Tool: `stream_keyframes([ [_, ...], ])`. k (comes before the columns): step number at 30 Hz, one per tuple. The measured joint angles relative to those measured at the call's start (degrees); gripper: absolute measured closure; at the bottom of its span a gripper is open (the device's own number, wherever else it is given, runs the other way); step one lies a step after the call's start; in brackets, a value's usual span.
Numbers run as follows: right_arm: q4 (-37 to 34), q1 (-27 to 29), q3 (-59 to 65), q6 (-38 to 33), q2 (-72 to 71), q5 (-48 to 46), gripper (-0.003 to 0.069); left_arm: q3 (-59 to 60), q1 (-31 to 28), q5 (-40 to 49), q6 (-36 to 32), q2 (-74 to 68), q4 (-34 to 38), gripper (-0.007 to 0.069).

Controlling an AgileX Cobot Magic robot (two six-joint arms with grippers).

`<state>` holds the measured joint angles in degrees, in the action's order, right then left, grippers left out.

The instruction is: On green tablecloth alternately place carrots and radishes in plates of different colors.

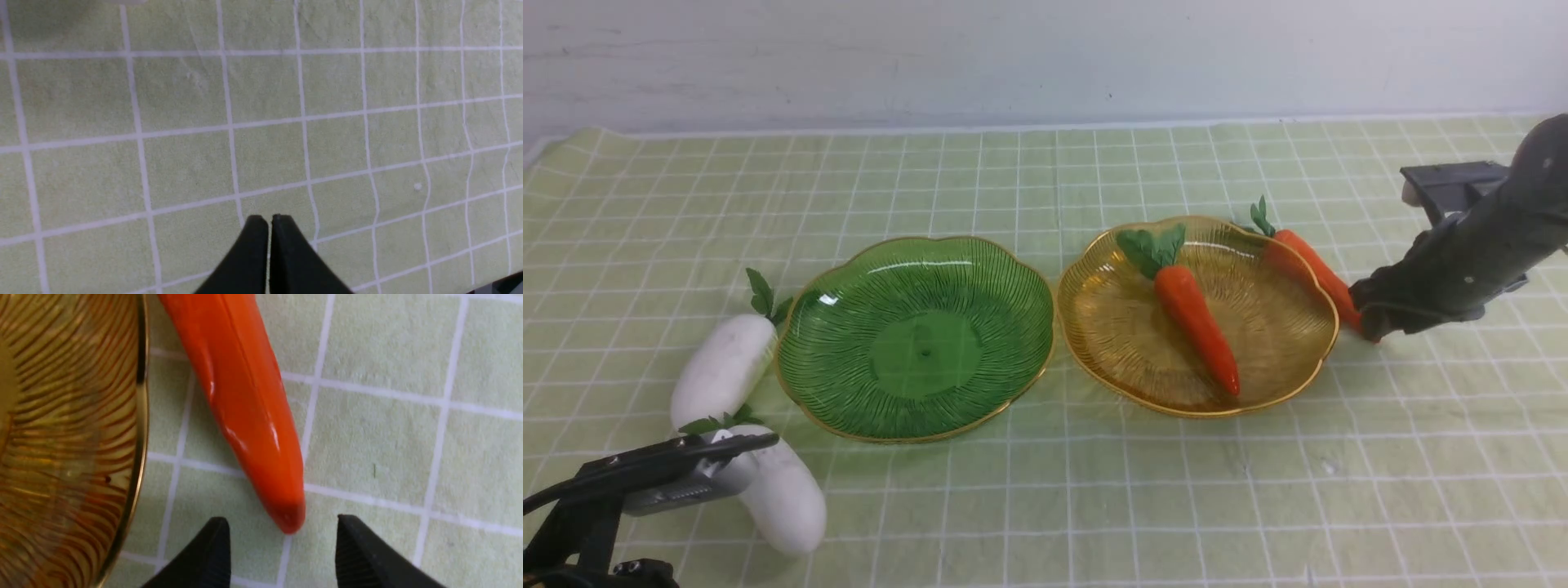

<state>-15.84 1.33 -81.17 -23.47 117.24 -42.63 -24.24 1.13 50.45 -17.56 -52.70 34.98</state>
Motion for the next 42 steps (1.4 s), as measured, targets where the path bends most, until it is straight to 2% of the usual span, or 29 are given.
stream_keyframes([
  [8, -2.9, 0.0, -0.1, -6.2, 3.0, 4.6, 0.0295, 0.0, 0.0, 0.0, 0.0, 0.0, 0.0, 0.0631],
  [14, -3.2, 0.0, -0.2, -7.2, 3.7, 6.2, 0.0312, 0.0, 0.0, -0.3, 0.0, 0.0, 0.0, 0.0631],
  [21, -3.6, 0.0, -0.5, -7.2, 4.1, 7.1, 0.0482, 0.0, 0.0, -1.0, 0.0, 0.0, 0.0, 0.0631],
  [23, -3.6, 0.0, -0.5, -7.2, 4.0, 7.0, 0.0494, 0.0, 0.0, -1.0, 0.0, 0.0, 0.0, 0.0631],
  [30, -0.6, 2.3, 0.0, -4.8, -2.3, 1.4, 0.0494, 0.0, 0.0, -1.1, 0.0, 0.0, 0.0, 0.0631],
  [35, -0.7, 5.1, 0.0, 0.8, -10.7, -6.0, 0.0494, 0.0, 0.0, -1.2, 0.0, 0.0, 0.0, 0.0631],
  [36, -2.9, 5.2, 0.0, 2.0, -12.4, -10.7, 0.0494, 0.0, 0.0, -1.2, 0.0, 0.0, 0.0, 0.0631],
  [40, -9.8, 4.3, 0.0, 2.7, -13.0, -15.2, 0.0494, 0.0, 0.0, -1.2, 0.0, 0.0, 0.0, 0.0631],
  [42, -13.5, 2.1, 0.0, 2.7, -12.0, -17.1, 0.0494, 0.0, 0.0, -1.3, 0.0, 0.0, 0.0, 0.0631],
])
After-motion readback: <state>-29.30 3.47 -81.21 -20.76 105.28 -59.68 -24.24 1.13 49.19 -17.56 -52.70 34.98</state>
